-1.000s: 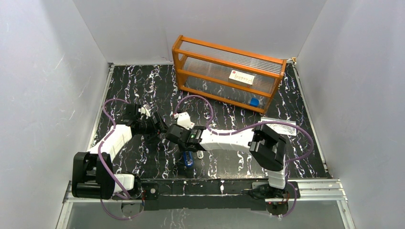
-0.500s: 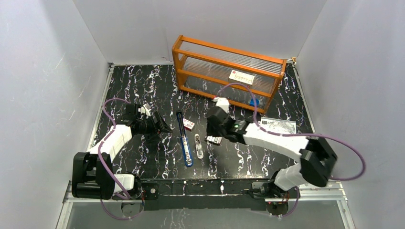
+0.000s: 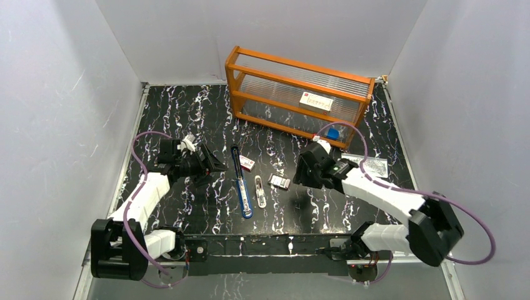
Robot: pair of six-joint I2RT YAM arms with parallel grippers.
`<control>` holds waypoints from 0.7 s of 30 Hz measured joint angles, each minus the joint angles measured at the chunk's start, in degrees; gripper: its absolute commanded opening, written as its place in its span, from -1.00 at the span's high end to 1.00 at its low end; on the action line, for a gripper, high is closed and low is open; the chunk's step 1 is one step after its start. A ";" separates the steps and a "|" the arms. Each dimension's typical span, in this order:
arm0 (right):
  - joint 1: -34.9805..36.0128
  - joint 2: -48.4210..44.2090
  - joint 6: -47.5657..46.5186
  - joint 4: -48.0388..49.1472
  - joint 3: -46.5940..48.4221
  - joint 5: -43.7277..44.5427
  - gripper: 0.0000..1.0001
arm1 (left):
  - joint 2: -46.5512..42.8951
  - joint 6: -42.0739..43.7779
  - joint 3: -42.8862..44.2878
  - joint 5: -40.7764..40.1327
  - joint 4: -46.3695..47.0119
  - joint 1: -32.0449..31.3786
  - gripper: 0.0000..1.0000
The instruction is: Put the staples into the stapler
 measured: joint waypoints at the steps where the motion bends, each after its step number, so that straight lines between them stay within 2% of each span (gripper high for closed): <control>1: -0.87 1.95 0.02 -0.48 0.28 -1.11 -0.05 | -0.68 -0.55 -0.02 0.33 0.20 0.00 -0.53; 6: -1.62 9.70 -0.37 -1.14 2.64 -6.14 0.16 | -3.28 -2.64 -0.96 1.31 0.66 -0.17 -0.53; 13: -1.07 12.79 -1.14 2.43 8.39 -10.60 0.22 | -3.19 -3.34 -1.09 1.46 0.68 -0.28 -0.54; 21: 0.81 24.74 -1.42 0.11 16.85 -9.22 0.30 | 0.96 -1.49 -1.07 1.27 0.70 -0.28 -0.53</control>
